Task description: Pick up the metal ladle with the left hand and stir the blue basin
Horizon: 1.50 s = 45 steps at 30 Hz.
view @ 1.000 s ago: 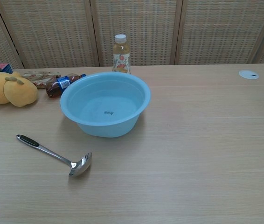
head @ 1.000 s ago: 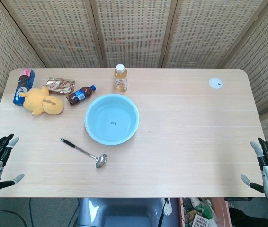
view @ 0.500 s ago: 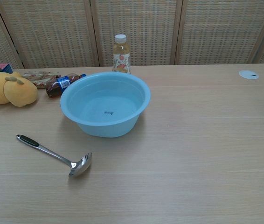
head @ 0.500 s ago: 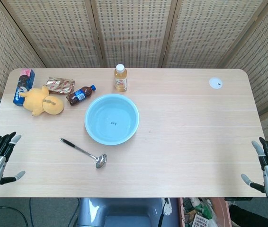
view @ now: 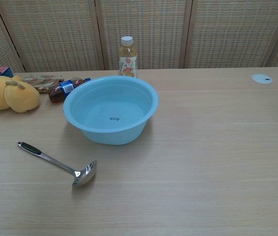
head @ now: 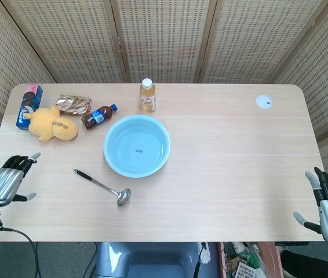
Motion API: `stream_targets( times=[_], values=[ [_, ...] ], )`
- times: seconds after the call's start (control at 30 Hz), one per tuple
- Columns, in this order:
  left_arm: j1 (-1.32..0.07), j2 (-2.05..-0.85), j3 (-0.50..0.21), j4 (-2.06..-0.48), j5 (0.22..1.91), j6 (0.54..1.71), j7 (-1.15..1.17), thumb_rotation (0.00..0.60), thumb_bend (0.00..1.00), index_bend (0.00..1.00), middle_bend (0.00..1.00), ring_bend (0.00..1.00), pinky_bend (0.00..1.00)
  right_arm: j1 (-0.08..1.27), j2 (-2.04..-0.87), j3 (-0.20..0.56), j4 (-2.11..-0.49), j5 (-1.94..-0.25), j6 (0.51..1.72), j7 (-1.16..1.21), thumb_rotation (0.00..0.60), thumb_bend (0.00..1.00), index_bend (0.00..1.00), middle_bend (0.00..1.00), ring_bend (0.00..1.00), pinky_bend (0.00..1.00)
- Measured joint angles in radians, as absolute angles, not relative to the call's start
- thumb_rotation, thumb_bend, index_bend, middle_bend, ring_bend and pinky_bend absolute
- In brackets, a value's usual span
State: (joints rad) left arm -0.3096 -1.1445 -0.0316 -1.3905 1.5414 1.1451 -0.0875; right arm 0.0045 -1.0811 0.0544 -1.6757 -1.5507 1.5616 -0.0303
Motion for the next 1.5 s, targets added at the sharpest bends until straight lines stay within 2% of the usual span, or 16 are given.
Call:
stream_targets(
  times=[0.07,0.13,0.27,0.4,0.6,0.73,0.87,1.17,1.33,1.5],
  values=[
    [-0.344,-1.174,-0.026,-1.32,1.571,1.118,-0.126,0.6,0.13,0.0,0.93,0.86,0.94,0.008,-1.084,0.056,-1.675,-1.544,1.553,-0.037,0.6,0.0,0.0,0.0,0.0,0.0],
    [-0.371,-1.201,-0.02,-1.265,1.595,1.099,-0.146,0.6,0.13,0.03,0.99,0.94,1.0,0.011,-1.087,0.057,-1.674,-1.537,1.545,-0.042,0.6,0.0,0.0,0.0,0.0,0.0],
    [-0.424,-1.266,-0.006,-1.174,1.633,1.059,-0.154,0.6,0.13,0.11,1.0,0.96,1.0,0.017,-1.093,0.06,-1.671,-1.523,1.53,-0.052,0.6,0.0,0.0,0.0,0.0,0.0],
    [-0.465,-1.296,0.003,-1.147,1.638,1.003,-0.151,0.6,0.13,0.15,1.0,0.96,1.0,0.022,-1.096,0.062,-1.669,-1.514,1.521,-0.054,0.6,0.0,0.0,0.0,0.0,0.0],
    [-0.513,-1.353,0.012,-1.12,1.619,0.92,-0.125,0.6,0.13,0.29,1.0,0.96,1.0,0.022,-1.093,0.063,-1.669,-1.509,1.52,-0.044,0.6,0.0,0.0,0.0,0.0,0.0],
    [-0.535,-1.385,0.013,-1.109,1.592,0.881,-0.106,0.6,0.17,0.37,1.0,0.96,1.0,0.022,-1.089,0.063,-1.668,-1.507,1.518,-0.031,0.6,0.0,0.0,0.0,0.0,0.0],
    [-0.551,-1.42,0.002,-1.089,1.566,0.87,-0.083,0.6,0.22,0.38,1.0,0.96,1.0,0.023,-1.086,0.063,-1.668,-1.506,1.516,-0.021,0.6,0.0,0.0,0.0,0.0,0.0],
    [-0.561,-1.513,-0.027,-1.008,1.521,0.896,-0.032,0.6,0.23,0.4,1.0,0.96,1.0,0.024,-1.079,0.062,-1.669,-1.503,1.511,-0.001,0.6,0.0,0.0,0.0,0.0,0.0],
    [-0.573,-1.554,-0.023,-0.977,1.516,0.893,-0.019,0.6,0.29,0.41,1.0,0.96,1.0,0.026,-1.077,0.062,-1.669,-1.501,1.507,0.007,0.6,0.0,0.0,0.0,0.0,0.0],
    [-0.587,-1.584,-0.014,-0.95,1.519,0.886,0.001,0.6,0.29,0.44,1.0,0.96,1.0,0.028,-1.074,0.062,-1.667,-1.496,1.501,0.014,0.6,0.0,0.0,0.0,0.0,0.0]
  ],
)
